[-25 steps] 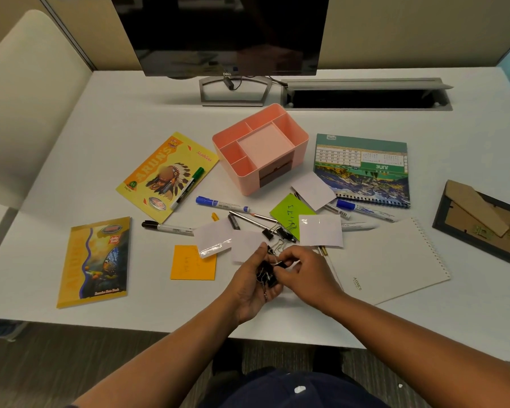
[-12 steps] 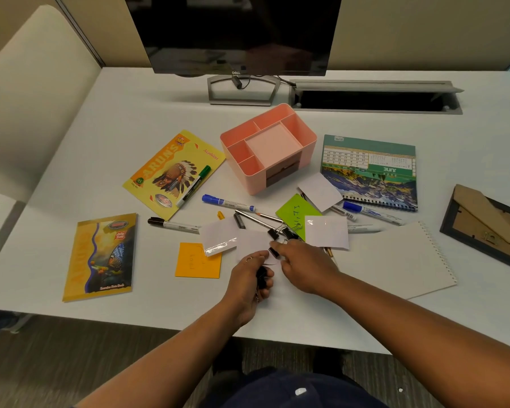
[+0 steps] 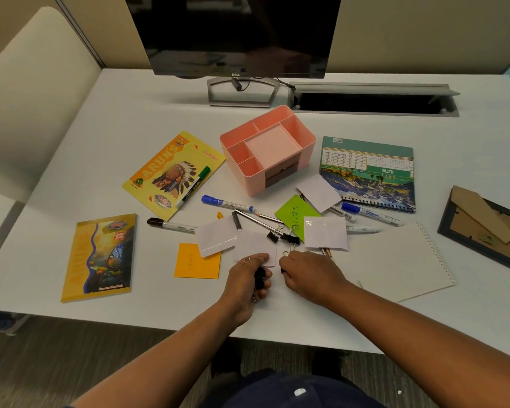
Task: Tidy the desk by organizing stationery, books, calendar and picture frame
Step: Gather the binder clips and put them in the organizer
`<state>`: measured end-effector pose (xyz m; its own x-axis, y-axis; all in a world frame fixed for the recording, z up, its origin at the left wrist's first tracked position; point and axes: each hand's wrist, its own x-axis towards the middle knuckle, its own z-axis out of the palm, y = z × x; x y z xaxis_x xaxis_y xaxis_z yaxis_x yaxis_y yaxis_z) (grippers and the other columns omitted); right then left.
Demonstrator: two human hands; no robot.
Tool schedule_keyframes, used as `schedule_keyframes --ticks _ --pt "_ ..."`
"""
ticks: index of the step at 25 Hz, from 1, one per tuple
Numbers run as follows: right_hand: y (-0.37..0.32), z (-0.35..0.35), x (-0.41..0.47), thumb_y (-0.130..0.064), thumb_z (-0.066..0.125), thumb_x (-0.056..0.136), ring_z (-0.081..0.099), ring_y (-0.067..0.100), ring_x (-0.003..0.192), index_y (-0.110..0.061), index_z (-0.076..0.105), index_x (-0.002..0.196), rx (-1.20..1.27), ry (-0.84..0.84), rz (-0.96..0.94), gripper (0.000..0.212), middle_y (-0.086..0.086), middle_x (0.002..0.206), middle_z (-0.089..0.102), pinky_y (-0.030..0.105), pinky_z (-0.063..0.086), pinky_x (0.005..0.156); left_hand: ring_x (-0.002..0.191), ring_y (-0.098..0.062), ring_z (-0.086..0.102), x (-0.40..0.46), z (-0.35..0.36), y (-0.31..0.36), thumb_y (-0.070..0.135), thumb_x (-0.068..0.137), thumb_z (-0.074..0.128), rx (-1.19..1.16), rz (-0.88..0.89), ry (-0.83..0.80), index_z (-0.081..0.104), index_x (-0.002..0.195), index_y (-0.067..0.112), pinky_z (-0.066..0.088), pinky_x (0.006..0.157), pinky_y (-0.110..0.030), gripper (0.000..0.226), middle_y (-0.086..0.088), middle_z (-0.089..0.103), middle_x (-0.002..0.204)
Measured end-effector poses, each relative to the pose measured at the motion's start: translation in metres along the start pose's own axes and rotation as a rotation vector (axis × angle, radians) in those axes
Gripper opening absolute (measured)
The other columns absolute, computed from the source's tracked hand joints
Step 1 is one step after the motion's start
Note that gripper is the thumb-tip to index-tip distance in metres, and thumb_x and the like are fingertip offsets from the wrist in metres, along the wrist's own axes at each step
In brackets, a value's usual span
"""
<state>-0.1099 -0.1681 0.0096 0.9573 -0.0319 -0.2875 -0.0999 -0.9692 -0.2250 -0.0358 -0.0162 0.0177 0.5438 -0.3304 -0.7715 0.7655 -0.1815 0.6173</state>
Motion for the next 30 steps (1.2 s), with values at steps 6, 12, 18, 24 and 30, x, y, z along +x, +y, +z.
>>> schedule_keyframes --ticks 6,12,18,24,30 --pt "0.001 0.002 -0.005 -0.044 0.048 0.096 0.057 0.025 0.095 -0.019 0.059 0.099 0.059 0.05 0.077 0.027 0.003 0.101 0.059 0.032 0.04 0.061 0.056 -0.015 0.053 -0.001 0.003 -0.001 0.024 0.094 0.057 0.051 -0.027 0.005 0.071 0.111 0.008 0.038 0.047 -0.025 0.027 -0.007 0.063 0.075" --pt "-0.001 0.003 -0.009 -0.03 0.058 0.087 0.048 0.022 0.077 -0.02 0.038 0.083 0.251 0.066 0.208 0.022 0.0 0.084 0.048 0.036 0.039 0.06 0.056 -0.015 0.053 -0.003 0.004 0.001 0.022 0.09 0.061 0.002 -0.076 -0.023 0.068 0.114 0.004 0.039 0.047 -0.025 0.031 -0.006 0.061 0.074" --pt "-0.004 -0.002 -0.007 -0.027 0.076 0.072 0.049 0.011 0.058 -0.014 0.056 0.072 0.84 0.254 0.433 0.024 0.003 0.066 0.06 0.034 0.046 0.056 0.065 -0.019 0.063 -0.004 0.007 0.006 0.02 0.091 0.06 -0.101 -0.162 -0.122 0.069 0.108 0.005 0.055 0.061 -0.028 0.024 -0.01 0.067 0.08" --pt "-0.022 -0.014 -0.003 -0.03 0.07 0.083 0.057 0.009 0.065 -0.024 0.063 0.079 0.754 0.185 0.144 0.011 -0.009 0.074 0.061 0.04 0.054 0.064 0.08 -0.02 0.067 -0.002 0.005 0.01 0.029 0.095 0.049 -0.241 -0.233 -0.192 0.066 0.101 0.007 0.059 0.07 -0.033 0.028 -0.014 0.07 0.094" --pt "0.009 -0.019 0.019 -0.029 0.06 0.091 0.057 0.024 0.103 -0.021 0.059 0.128 0.334 0.233 0.224 0.039 0.002 0.124 0.054 0.039 0.053 0.08 0.065 -0.02 0.059 0.0 -0.001 0.014 0.035 0.09 0.057 -0.224 -0.243 -0.161 0.068 0.074 0.009 0.054 0.058 -0.027 0.032 -0.008 0.06 0.075"
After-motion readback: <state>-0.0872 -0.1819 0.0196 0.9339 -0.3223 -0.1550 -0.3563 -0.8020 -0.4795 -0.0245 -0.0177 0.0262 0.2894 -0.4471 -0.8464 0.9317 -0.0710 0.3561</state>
